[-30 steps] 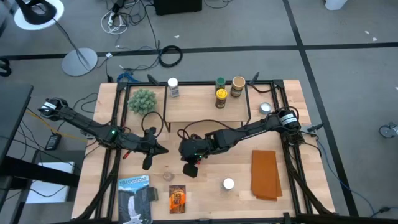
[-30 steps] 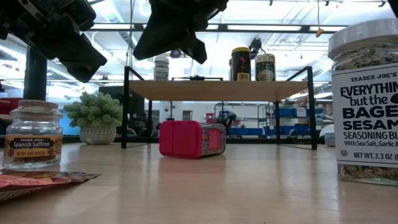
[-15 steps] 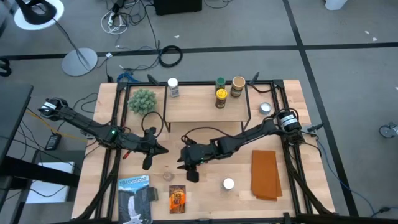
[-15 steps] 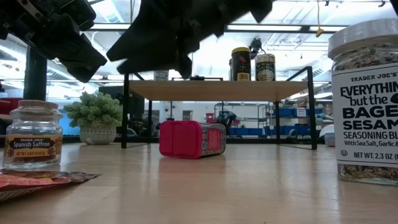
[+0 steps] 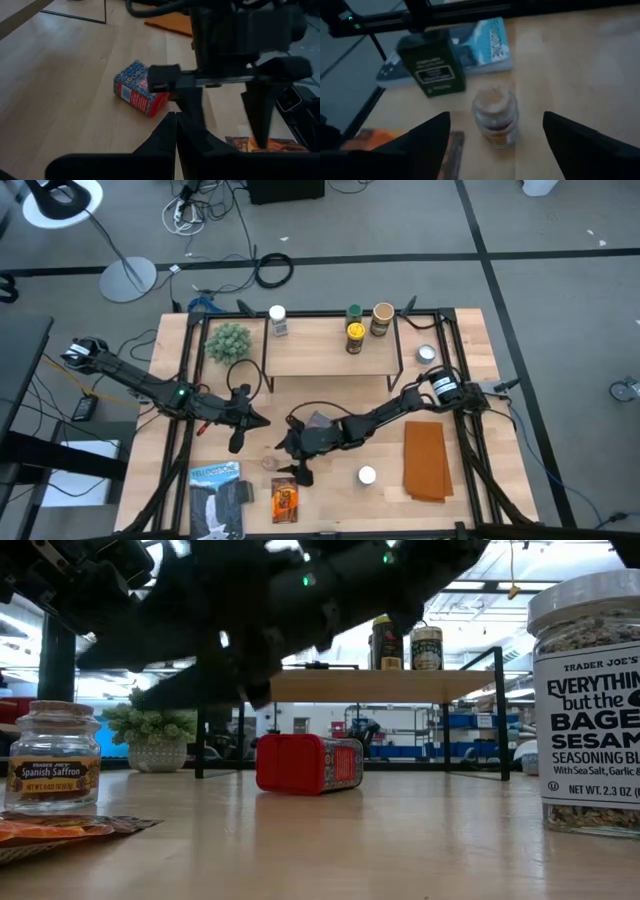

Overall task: Shelf spices
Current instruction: Put the brown seasoning bottle onto the shelf

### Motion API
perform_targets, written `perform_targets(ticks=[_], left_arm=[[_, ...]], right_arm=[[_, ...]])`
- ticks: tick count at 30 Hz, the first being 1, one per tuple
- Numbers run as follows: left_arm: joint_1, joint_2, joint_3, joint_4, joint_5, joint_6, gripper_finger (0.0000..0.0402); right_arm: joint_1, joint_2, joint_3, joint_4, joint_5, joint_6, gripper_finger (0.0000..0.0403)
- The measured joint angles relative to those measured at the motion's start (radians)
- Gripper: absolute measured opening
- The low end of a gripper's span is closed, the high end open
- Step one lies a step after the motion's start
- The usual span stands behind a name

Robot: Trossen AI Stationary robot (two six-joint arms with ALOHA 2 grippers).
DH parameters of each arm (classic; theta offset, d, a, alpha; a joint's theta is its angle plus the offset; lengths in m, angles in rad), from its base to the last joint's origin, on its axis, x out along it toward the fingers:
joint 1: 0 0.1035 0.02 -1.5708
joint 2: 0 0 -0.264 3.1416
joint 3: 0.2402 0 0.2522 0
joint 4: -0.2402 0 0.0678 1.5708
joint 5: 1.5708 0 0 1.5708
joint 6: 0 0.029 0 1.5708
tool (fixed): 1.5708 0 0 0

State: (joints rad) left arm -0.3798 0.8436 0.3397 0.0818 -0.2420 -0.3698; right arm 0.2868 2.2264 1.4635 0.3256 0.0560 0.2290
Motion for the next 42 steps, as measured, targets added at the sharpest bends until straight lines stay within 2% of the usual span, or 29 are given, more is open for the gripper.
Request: perform_targets(ticks=[9,14,17,23,37,42], left_arm=[[-0.001,0.0,0.0,-0.002,0.006,-0.001,0.0015],[-0.001,0.0,0.0,0.004,0.011,-0.001,0.0015],[-0.001,0.001,0.0,0.003,0.011,-0.002,0.0015],[-0.001,0.0,0.0,0.003,0.011,-0.002,0.0015],[-0.001,0.0,0.0,0.003,0.011,-0.002,0.0015],[-0.001,0.0,0.0,0.002,0.011,-0.002,0.0015]], right_arm=[[0.004,0.087,0.036,0.01,-0.034,-0.049,0.0322],[0.006,0.151,0.058,0.13,-0.037,-0.065,0.0315],[0.007,0.179,0.09,0.126,-0.026,-0.077,0.0312],[0.002,0.177,0.109,0.13,-0.015,-0.126,0.0308],[0.001,0.177,0.121,0.118,0.002,-0.127,0.0306],[0.001,0.177,0.121,0.121,0.004,-0.126,0.0273]])
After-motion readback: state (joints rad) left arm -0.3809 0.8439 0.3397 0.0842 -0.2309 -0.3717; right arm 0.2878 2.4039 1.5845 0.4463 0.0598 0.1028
